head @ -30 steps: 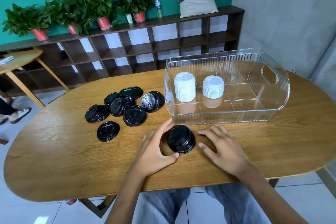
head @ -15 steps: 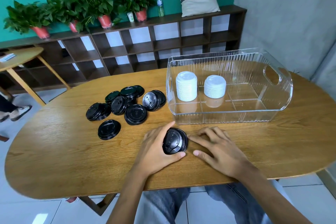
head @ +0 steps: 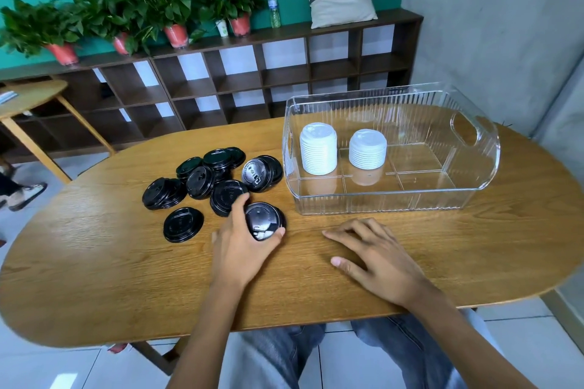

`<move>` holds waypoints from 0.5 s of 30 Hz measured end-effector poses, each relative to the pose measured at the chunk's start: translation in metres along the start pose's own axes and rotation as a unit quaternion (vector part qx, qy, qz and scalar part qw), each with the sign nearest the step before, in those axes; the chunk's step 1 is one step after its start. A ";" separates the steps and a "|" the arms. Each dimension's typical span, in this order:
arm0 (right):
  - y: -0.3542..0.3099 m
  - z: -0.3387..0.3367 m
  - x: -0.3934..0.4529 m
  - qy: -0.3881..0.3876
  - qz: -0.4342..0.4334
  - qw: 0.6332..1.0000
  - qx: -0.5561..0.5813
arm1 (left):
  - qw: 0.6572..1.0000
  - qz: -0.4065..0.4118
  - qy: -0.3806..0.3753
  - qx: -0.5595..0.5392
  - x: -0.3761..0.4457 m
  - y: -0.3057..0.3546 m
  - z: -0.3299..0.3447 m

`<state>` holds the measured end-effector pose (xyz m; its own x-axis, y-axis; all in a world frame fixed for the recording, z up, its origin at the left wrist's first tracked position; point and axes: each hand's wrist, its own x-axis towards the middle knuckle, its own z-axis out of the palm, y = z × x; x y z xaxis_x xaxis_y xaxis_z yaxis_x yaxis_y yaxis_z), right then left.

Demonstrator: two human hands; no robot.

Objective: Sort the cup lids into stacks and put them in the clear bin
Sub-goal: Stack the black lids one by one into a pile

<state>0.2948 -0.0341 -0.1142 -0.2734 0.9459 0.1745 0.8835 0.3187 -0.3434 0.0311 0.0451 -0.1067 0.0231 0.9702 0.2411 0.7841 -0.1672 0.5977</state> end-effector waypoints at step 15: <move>0.001 0.000 -0.001 0.013 0.015 1.000 0.023 | 0.993 0.059 0.050 -0.093 -0.004 -0.016 -0.014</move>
<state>0.2959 -0.0346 -0.1146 -0.2370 0.9532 0.1876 0.8723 0.2938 -0.3909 0.0096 0.0411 -0.1067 0.0393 0.9210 0.3875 0.6512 -0.3177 0.6892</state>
